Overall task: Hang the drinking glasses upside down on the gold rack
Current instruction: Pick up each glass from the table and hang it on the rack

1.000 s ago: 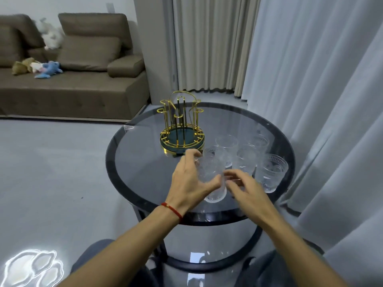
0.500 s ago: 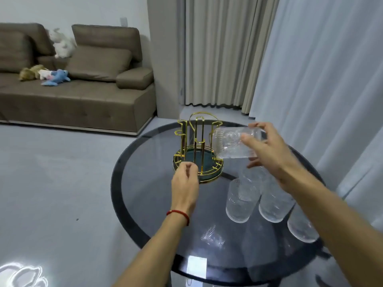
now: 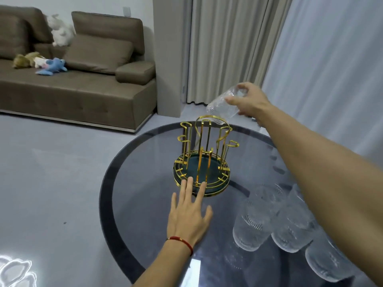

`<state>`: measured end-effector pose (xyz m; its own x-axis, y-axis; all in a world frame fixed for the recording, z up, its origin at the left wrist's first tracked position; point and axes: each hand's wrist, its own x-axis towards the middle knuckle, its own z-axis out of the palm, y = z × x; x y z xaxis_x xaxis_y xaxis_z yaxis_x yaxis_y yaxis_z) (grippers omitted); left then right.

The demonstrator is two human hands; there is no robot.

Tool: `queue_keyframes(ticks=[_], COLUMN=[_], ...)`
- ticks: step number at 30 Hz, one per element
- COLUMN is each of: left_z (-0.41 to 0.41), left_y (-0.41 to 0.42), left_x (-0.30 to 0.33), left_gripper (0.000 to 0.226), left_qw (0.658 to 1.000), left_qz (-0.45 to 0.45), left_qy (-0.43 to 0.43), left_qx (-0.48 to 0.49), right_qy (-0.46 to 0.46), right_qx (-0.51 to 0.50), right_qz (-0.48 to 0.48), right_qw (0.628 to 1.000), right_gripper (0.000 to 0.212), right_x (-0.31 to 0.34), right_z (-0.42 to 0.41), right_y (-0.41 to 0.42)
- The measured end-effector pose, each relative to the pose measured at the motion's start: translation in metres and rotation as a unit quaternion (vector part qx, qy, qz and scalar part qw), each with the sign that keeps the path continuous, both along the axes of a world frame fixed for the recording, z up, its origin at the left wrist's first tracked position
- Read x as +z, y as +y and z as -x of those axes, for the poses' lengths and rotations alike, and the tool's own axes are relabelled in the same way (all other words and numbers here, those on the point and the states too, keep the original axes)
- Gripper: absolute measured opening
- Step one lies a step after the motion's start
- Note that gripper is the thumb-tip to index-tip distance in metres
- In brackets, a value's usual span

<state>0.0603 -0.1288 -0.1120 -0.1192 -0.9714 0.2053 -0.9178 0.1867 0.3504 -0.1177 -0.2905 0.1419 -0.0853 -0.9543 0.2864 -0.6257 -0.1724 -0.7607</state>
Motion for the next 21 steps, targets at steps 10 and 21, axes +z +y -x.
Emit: queue_keyframes(ticks=[10,21], left_z=[0.004,0.004], left_y=[-0.002,-0.001], left_x=[-0.005,-0.003], left_gripper=[0.066,0.068], left_qw=[1.0,1.0], left_qz=[0.01,0.003], left_qy=[-0.022,-0.024], left_qx=[0.007,0.003], right_qy=[0.145,0.166], right_qx=[0.194,0.237], right_qz=[-0.151,-0.27], right_qw=[0.958,0.918], right_gripper=[0.078,0.072], right_x=[-0.012,-0.017], right_z=[-0.027,-0.033], right_y=[-0.046,-0.064])
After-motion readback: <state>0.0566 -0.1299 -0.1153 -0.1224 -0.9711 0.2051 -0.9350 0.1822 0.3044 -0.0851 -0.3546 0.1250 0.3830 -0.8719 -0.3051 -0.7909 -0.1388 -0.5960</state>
